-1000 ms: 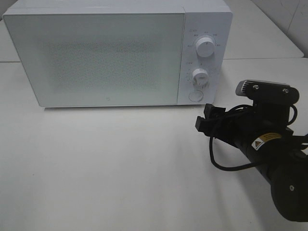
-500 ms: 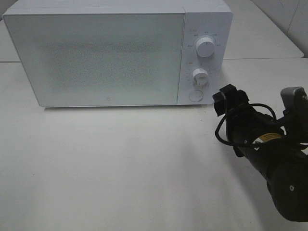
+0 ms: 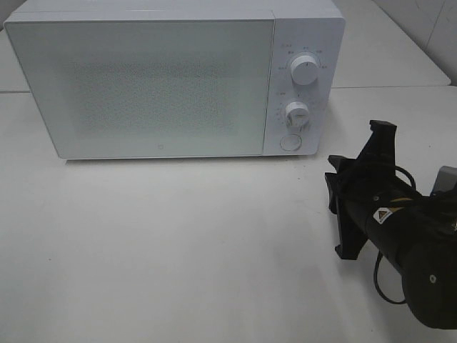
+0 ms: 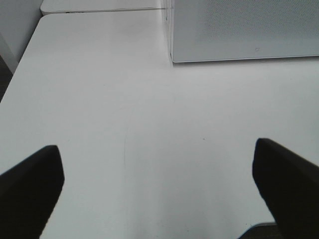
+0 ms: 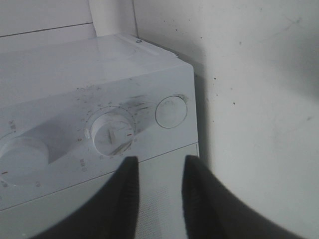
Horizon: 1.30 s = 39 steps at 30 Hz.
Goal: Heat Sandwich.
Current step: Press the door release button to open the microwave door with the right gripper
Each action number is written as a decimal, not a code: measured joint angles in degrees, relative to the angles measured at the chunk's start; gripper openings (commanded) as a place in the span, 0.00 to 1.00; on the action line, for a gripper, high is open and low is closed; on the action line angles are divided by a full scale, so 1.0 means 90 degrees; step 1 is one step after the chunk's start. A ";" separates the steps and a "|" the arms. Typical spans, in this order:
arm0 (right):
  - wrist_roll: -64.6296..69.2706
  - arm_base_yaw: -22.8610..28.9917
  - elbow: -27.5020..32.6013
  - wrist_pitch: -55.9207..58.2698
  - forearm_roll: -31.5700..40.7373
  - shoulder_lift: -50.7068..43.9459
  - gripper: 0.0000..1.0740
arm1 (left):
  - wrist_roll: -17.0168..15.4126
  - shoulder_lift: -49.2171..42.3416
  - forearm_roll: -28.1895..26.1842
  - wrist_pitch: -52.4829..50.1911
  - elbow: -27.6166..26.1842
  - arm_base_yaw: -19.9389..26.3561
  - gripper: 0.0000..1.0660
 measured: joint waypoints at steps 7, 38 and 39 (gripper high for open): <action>0.0064 0.0000 0.0000 0.0267 -0.0019 0.0000 0.00 | 0.0000 0.0000 0.0000 0.0000 0.0000 0.0000 0.92; -0.0229 -0.0567 -0.1763 0.0707 -0.0681 0.1522 0.00 | 0.0000 0.0000 0.0000 0.0000 0.0000 0.0000 0.92; -0.0229 -0.0567 -0.1763 0.0707 -0.0681 0.1522 0.00 | 0.0000 0.0000 0.0000 0.0000 0.0000 0.0000 0.92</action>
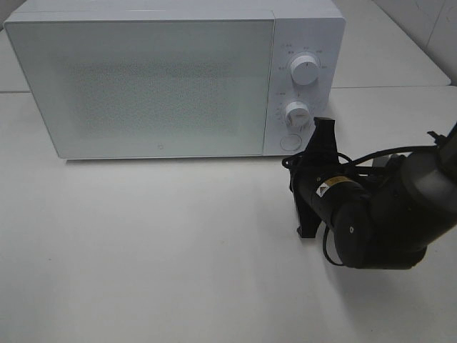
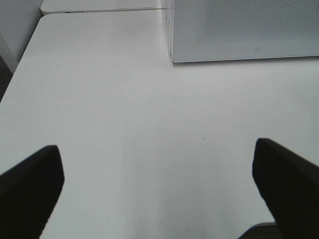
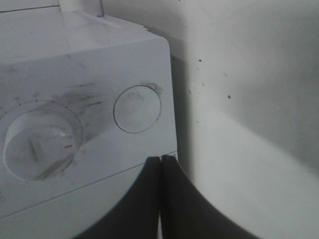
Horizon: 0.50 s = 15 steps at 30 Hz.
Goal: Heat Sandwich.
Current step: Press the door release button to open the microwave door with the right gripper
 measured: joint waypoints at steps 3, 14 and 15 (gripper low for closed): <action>-0.0038 -0.0236 -0.0331 0.0102 -0.0229 0.0210 0.00 | 0.0000 0.0000 0.0000 0.0000 0.0000 0.0000 0.92; -0.0166 -0.0649 -0.0936 0.0318 -0.0401 0.0503 0.00 | 0.0000 0.0000 0.0000 0.0000 0.0000 0.0000 0.92; -0.0166 -0.0656 -0.0993 0.0337 -0.0420 0.0547 0.00 | 0.0000 0.0000 0.0000 0.0000 0.0000 0.0000 0.92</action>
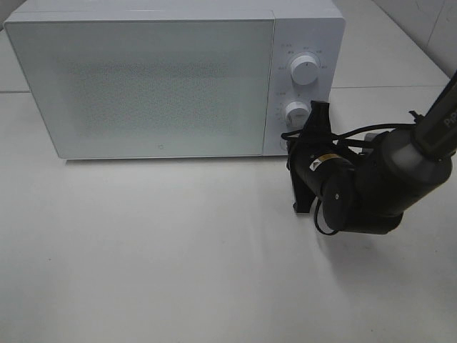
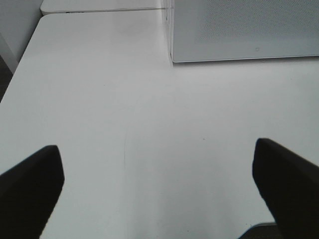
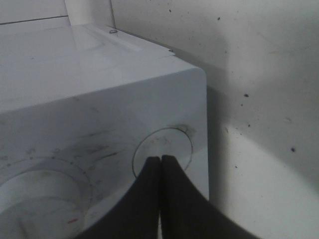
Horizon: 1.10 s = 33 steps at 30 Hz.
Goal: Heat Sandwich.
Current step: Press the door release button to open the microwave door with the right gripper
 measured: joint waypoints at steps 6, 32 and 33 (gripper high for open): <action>-0.0006 -0.0038 -0.0325 0.0076 -0.0019 0.0261 0.00 | 0.0000 0.0000 0.0000 0.0000 0.0000 0.0000 0.92; -0.0497 -0.0095 -0.0847 0.0280 0.0458 0.0446 0.00 | 0.0000 0.0000 0.0019 0.0000 0.0000 0.0000 0.92; -0.0567 -0.0095 -0.0949 0.0376 0.0579 0.0477 0.00 | 0.0000 0.0000 0.0019 0.0000 0.0000 0.0000 0.92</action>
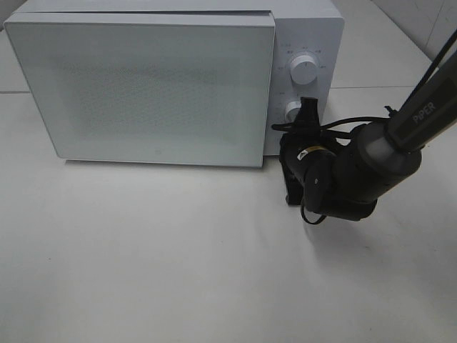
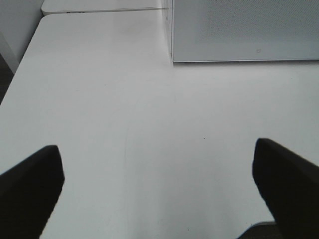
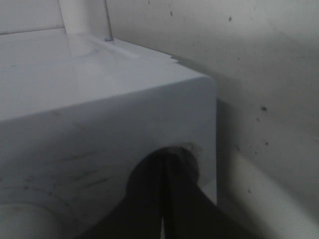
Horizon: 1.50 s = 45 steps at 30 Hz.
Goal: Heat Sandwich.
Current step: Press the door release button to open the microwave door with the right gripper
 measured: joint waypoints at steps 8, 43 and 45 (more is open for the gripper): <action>-0.0083 0.0000 -0.0121 0.0191 0.0115 0.0064 0.00 | 0.0000 0.0000 0.0000 0.0000 0.0000 0.0000 0.92; -0.0032 -0.0127 0.0045 0.0630 -0.0248 -0.0185 0.00 | 0.0000 0.0000 0.0000 0.0000 0.0000 0.0000 0.92; -0.0032 -0.0153 0.0070 0.0649 -0.0331 -0.0210 0.00 | 0.0000 0.0000 0.0000 0.0000 0.0000 0.0000 0.92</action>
